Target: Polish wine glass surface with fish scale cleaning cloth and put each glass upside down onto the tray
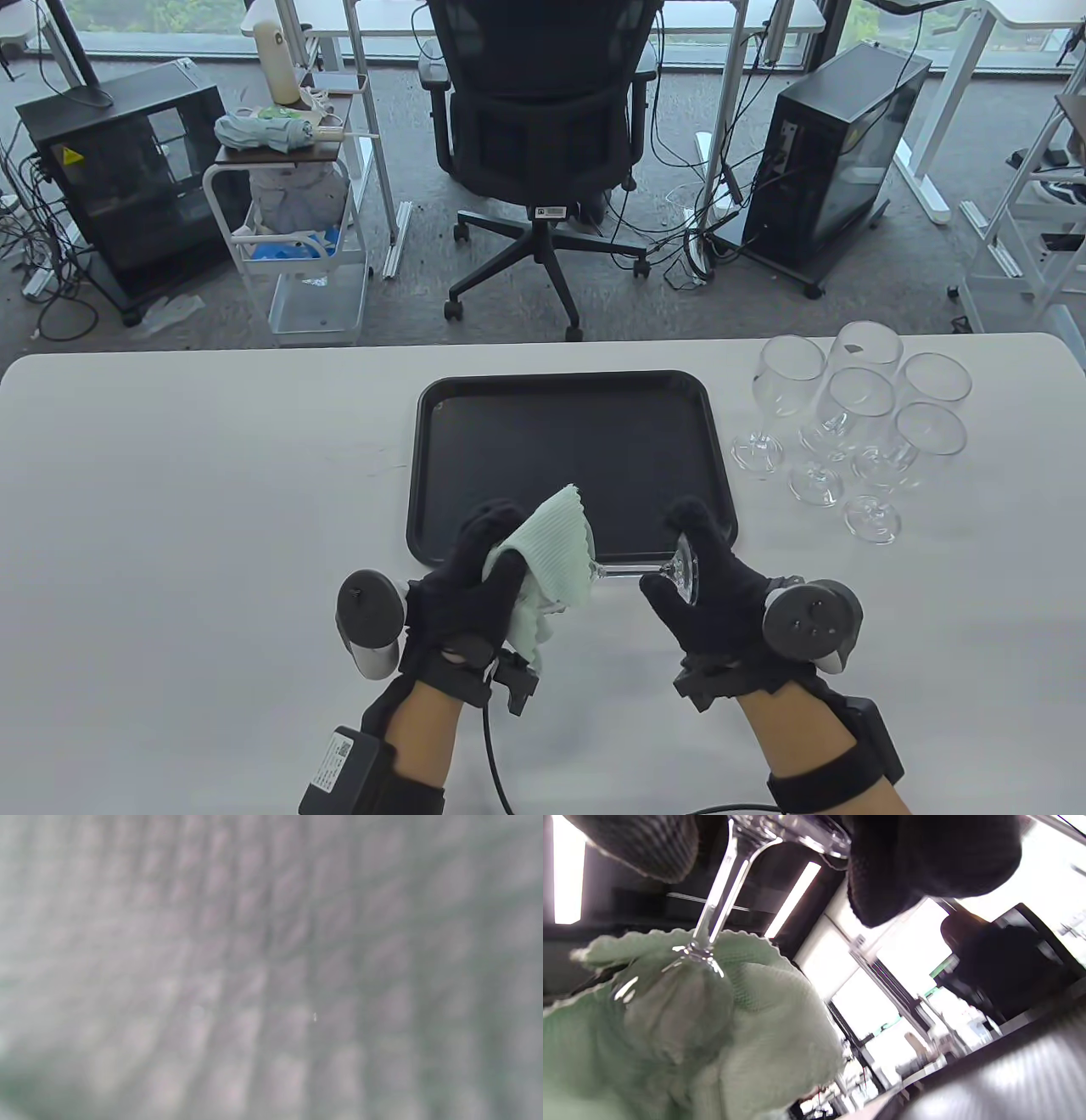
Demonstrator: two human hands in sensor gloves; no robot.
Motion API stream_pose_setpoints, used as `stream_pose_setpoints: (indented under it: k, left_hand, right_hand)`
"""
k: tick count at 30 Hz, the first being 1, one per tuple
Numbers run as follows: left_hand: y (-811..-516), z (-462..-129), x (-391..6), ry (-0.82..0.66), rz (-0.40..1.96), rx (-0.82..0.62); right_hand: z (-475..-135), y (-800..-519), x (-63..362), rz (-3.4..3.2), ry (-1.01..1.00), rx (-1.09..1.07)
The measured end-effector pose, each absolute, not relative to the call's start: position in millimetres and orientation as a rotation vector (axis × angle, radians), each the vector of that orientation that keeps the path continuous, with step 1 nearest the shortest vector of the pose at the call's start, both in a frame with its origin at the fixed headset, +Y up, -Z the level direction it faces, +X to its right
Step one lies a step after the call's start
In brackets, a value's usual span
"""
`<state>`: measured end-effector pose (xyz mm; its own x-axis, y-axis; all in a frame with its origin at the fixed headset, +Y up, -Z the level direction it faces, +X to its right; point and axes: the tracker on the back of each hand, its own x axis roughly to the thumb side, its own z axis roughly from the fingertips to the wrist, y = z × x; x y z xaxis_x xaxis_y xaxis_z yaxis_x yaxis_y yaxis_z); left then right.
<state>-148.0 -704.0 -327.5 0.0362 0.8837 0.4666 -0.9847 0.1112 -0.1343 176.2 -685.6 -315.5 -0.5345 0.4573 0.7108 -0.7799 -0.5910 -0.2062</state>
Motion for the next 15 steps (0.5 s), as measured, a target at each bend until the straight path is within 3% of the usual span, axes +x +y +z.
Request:
stream_pose_setpoints:
  k: [3,7,11,15]
  left_hand:
    - [-706.6,-328.0,-144.7,-0.509,1.515,0.176]
    - [-703.5,-325.0,-142.2,-0.519,1.473,0.209]
    - [-698.9,-321.3,-141.3,-0.564,1.375,0.352]
    - [-700.0,-323.1,-144.7,-0.524,1.391,0.306]
  right_hand:
    - [-311.3,-683.9,178.1,2.145,-0.817,0.878]
    - [-318.5,-688.3,181.5,2.032,-0.620,0.744]
    - [-323.6,-692.6,182.3,1.957,-0.333,0.581]
    - [-319.7,-690.1,179.8,2.079,-0.529,0.736]
